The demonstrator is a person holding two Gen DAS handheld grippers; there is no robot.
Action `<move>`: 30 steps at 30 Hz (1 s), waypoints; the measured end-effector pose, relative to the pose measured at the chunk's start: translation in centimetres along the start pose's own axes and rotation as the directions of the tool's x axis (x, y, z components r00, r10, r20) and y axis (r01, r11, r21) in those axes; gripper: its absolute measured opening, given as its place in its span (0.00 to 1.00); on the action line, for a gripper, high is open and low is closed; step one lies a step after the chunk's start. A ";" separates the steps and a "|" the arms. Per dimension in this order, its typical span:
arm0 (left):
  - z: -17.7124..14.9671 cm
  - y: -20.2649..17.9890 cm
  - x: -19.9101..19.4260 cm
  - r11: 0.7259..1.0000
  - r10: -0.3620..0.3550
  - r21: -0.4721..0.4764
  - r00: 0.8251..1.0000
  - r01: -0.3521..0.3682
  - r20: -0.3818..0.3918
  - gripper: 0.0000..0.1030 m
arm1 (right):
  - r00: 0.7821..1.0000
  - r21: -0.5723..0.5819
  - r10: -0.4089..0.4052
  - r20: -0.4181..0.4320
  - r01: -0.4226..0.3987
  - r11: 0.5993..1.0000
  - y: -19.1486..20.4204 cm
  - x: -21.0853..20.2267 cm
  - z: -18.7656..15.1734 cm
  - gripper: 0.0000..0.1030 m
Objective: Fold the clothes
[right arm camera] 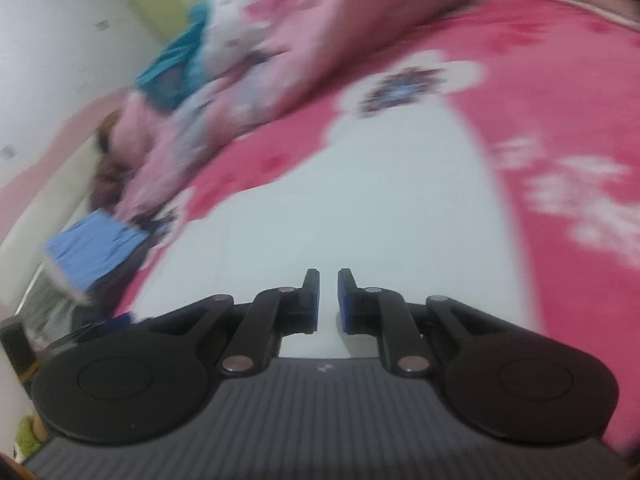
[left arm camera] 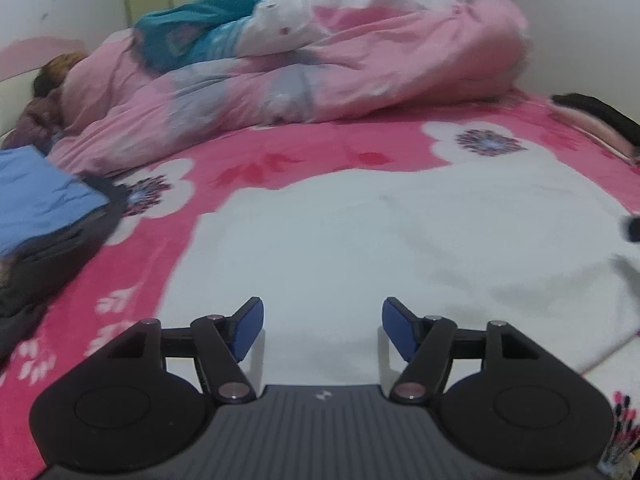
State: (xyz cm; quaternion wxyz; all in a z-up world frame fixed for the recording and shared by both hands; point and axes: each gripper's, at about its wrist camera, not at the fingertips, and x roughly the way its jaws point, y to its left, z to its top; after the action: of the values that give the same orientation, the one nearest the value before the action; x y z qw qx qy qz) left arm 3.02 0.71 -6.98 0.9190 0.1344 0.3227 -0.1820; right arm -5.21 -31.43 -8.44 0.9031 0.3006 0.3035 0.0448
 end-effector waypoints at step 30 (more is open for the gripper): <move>-5.8 8.1 -3.2 0.963 0.218 -0.157 0.975 -0.221 -0.036 0.76 | 0.996 0.111 -0.061 -0.059 0.068 0.992 -3.3 -3.8 -3.7 0.14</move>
State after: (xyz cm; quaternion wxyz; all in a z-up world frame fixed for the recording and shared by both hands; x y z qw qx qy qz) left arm 0.94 10.94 -8.23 0.9383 0.0969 0.3280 -0.0512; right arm -10.76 -33.18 -10.71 0.8768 0.3398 0.3402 0.0067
